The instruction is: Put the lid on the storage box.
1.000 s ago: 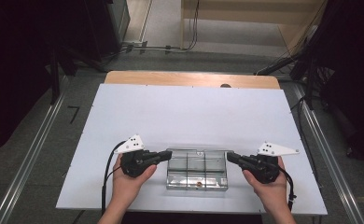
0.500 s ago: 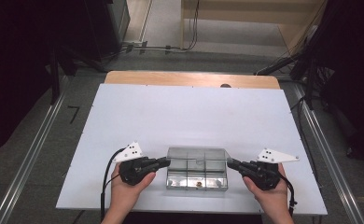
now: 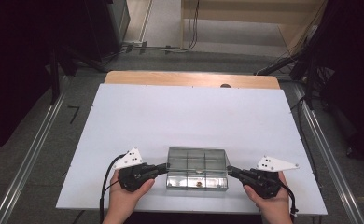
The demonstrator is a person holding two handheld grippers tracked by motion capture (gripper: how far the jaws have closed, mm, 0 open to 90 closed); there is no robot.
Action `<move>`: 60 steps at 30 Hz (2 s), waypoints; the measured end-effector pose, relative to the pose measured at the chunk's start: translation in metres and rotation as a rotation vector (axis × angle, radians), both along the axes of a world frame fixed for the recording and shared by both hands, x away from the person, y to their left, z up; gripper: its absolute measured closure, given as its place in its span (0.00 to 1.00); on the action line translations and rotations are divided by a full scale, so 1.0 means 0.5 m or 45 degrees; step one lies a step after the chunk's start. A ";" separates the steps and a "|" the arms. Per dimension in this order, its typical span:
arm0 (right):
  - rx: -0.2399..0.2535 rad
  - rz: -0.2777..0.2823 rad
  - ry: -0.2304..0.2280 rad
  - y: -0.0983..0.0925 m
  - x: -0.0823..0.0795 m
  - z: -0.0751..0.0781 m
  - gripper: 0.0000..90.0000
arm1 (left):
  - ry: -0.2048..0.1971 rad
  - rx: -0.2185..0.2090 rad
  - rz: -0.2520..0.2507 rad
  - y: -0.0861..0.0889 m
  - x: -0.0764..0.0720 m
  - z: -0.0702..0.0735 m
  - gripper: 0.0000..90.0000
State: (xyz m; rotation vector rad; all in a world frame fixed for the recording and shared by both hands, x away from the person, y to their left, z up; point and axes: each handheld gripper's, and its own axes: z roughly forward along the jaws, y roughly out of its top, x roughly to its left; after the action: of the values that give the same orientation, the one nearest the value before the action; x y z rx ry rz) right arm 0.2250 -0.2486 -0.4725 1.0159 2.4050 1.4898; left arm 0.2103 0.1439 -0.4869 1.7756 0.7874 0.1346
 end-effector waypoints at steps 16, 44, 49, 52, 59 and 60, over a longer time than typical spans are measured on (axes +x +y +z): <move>-0.067 0.067 0.048 0.000 0.005 -0.030 0.98 | 0.052 0.046 -0.015 0.008 -0.003 -0.028 1.00; -0.149 0.065 0.063 -0.003 0.013 -0.045 0.98 | 0.122 0.132 -0.055 0.009 0.007 -0.044 1.00; -0.161 0.067 0.062 -0.004 0.016 -0.047 0.98 | 0.131 0.141 -0.057 0.010 0.008 -0.046 1.00; -0.165 0.066 0.064 -0.004 0.017 -0.049 0.98 | 0.135 0.145 -0.060 0.011 0.009 -0.047 1.00; -0.177 0.062 0.066 -0.005 0.018 -0.052 0.98 | 0.142 0.153 -0.060 0.012 0.011 -0.050 1.00; -0.179 0.061 0.066 -0.005 0.018 -0.052 0.98 | 0.142 0.155 -0.061 0.012 0.011 -0.050 1.00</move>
State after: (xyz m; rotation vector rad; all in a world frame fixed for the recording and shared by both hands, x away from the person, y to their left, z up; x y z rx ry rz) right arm 0.2342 -0.2510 -0.4985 0.9844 2.5457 1.3020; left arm 0.2159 0.1499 -0.5120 1.9290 0.8305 0.0532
